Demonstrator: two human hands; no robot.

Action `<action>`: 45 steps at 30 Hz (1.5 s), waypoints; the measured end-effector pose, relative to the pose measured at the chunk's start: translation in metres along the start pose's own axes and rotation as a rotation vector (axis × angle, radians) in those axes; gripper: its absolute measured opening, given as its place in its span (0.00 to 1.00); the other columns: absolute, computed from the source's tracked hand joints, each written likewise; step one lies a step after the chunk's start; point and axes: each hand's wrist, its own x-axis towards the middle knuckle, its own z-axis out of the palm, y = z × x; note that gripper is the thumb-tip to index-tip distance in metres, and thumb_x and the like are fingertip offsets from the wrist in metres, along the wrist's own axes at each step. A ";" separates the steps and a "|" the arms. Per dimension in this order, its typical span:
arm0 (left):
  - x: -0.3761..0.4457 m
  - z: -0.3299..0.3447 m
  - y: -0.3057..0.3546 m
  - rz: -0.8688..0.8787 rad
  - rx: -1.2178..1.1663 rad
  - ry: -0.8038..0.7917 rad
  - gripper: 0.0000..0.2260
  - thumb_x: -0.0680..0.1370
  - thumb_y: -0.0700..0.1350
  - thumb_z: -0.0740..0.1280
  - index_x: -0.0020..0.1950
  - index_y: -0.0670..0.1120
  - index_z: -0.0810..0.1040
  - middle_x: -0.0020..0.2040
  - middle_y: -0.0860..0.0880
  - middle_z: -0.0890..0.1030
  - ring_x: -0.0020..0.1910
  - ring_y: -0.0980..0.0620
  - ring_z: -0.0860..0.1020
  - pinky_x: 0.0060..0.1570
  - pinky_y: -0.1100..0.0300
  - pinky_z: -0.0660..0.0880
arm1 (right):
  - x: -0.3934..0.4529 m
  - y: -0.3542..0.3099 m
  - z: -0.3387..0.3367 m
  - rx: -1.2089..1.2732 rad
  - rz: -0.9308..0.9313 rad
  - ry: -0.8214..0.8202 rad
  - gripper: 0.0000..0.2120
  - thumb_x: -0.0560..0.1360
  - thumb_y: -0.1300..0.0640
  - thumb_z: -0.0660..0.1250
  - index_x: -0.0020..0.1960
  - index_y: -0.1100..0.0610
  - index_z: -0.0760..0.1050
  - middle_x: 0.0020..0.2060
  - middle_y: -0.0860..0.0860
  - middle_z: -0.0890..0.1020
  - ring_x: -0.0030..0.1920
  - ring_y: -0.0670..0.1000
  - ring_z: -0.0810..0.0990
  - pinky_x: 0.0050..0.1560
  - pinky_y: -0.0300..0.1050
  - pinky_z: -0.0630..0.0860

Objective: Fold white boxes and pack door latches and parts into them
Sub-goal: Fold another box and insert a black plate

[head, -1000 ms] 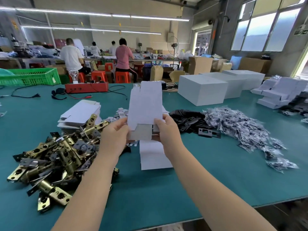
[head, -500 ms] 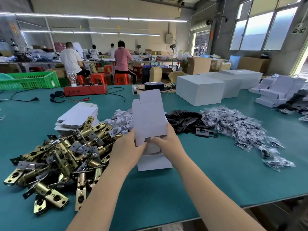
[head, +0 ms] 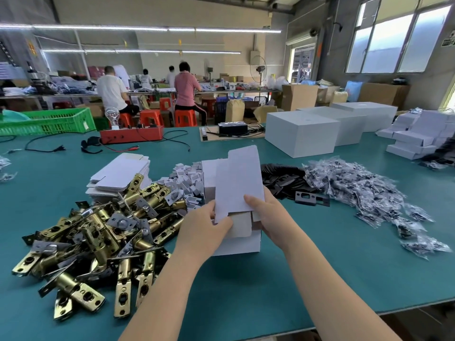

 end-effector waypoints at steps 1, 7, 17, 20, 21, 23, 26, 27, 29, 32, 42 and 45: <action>-0.001 0.003 0.001 -0.013 -0.018 0.016 0.14 0.72 0.53 0.62 0.53 0.53 0.80 0.43 0.53 0.84 0.44 0.54 0.81 0.44 0.54 0.78 | -0.003 0.001 0.003 -0.026 -0.018 -0.005 0.15 0.81 0.58 0.60 0.65 0.45 0.69 0.56 0.44 0.81 0.55 0.49 0.81 0.52 0.50 0.79; 0.004 0.005 0.010 -0.079 -0.364 0.130 0.09 0.69 0.53 0.64 0.43 0.58 0.83 0.40 0.62 0.84 0.39 0.62 0.81 0.36 0.69 0.74 | -0.008 0.006 0.016 -0.050 -0.030 0.054 0.13 0.81 0.43 0.56 0.62 0.42 0.71 0.53 0.39 0.81 0.55 0.45 0.80 0.58 0.48 0.76; 0.008 -0.006 -0.003 0.035 -0.194 -0.024 0.11 0.74 0.47 0.72 0.51 0.62 0.79 0.42 0.65 0.82 0.39 0.65 0.77 0.36 0.74 0.71 | -0.004 -0.004 -0.007 0.343 0.064 -0.195 0.27 0.78 0.38 0.49 0.68 0.51 0.71 0.61 0.52 0.80 0.60 0.55 0.80 0.49 0.50 0.80; 0.005 0.001 -0.006 0.037 -0.060 -0.091 0.11 0.72 0.48 0.74 0.53 0.56 0.81 0.42 0.57 0.82 0.37 0.61 0.75 0.35 0.73 0.68 | -0.002 -0.005 -0.010 0.387 0.076 -0.219 0.29 0.73 0.37 0.56 0.66 0.52 0.74 0.60 0.54 0.81 0.60 0.55 0.80 0.53 0.50 0.79; 0.005 0.002 -0.007 0.040 -0.031 -0.079 0.09 0.72 0.48 0.73 0.52 0.55 0.81 0.41 0.57 0.82 0.37 0.61 0.76 0.34 0.73 0.68 | -0.002 -0.005 -0.010 0.386 0.072 -0.226 0.28 0.73 0.37 0.57 0.65 0.52 0.74 0.60 0.55 0.81 0.59 0.55 0.80 0.54 0.50 0.78; 0.004 0.005 -0.006 0.044 0.028 -0.054 0.05 0.72 0.47 0.71 0.47 0.53 0.81 0.39 0.56 0.81 0.37 0.61 0.76 0.34 0.73 0.68 | -0.002 -0.005 -0.010 0.382 0.066 -0.248 0.27 0.74 0.38 0.56 0.65 0.52 0.75 0.60 0.56 0.81 0.58 0.55 0.80 0.55 0.51 0.78; 0.006 0.007 -0.006 0.026 0.071 -0.067 0.04 0.71 0.46 0.68 0.44 0.50 0.80 0.38 0.55 0.81 0.36 0.58 0.75 0.33 0.71 0.68 | -0.002 -0.004 -0.012 0.375 0.044 -0.275 0.23 0.77 0.40 0.56 0.63 0.52 0.76 0.59 0.56 0.81 0.57 0.55 0.80 0.55 0.51 0.78; 0.007 0.007 -0.006 0.012 0.065 -0.078 0.05 0.71 0.46 0.68 0.45 0.50 0.81 0.39 0.54 0.81 0.38 0.56 0.76 0.34 0.70 0.68 | -0.002 -0.005 -0.012 0.373 0.032 -0.293 0.22 0.78 0.41 0.56 0.63 0.52 0.76 0.58 0.55 0.81 0.56 0.55 0.80 0.54 0.50 0.78; 0.008 0.007 -0.002 -0.014 0.033 -0.101 0.08 0.71 0.46 0.68 0.47 0.55 0.81 0.40 0.55 0.82 0.40 0.55 0.78 0.34 0.69 0.70 | -0.001 -0.006 -0.012 0.350 0.019 -0.308 0.22 0.76 0.43 0.56 0.63 0.53 0.76 0.56 0.55 0.82 0.54 0.54 0.81 0.52 0.49 0.79; 0.007 0.008 0.004 -0.021 -0.002 -0.102 0.16 0.71 0.44 0.67 0.48 0.68 0.75 0.41 0.63 0.82 0.41 0.60 0.78 0.35 0.71 0.71 | 0.002 -0.007 -0.010 0.335 -0.008 -0.289 0.24 0.74 0.45 0.58 0.66 0.56 0.72 0.54 0.54 0.82 0.52 0.52 0.82 0.48 0.47 0.80; 0.002 0.014 0.009 0.068 0.266 0.196 0.09 0.73 0.54 0.67 0.50 0.52 0.75 0.40 0.53 0.79 0.42 0.52 0.77 0.39 0.58 0.72 | 0.008 0.008 -0.013 0.345 0.007 -0.047 0.11 0.75 0.55 0.62 0.55 0.55 0.78 0.46 0.52 0.85 0.44 0.49 0.84 0.38 0.41 0.80; 0.001 0.010 0.011 0.093 0.339 0.191 0.09 0.74 0.54 0.65 0.46 0.49 0.75 0.37 0.51 0.78 0.39 0.50 0.76 0.36 0.57 0.70 | 0.009 0.016 -0.014 0.197 -0.041 0.084 0.13 0.78 0.61 0.61 0.60 0.51 0.74 0.47 0.49 0.85 0.46 0.49 0.84 0.45 0.45 0.80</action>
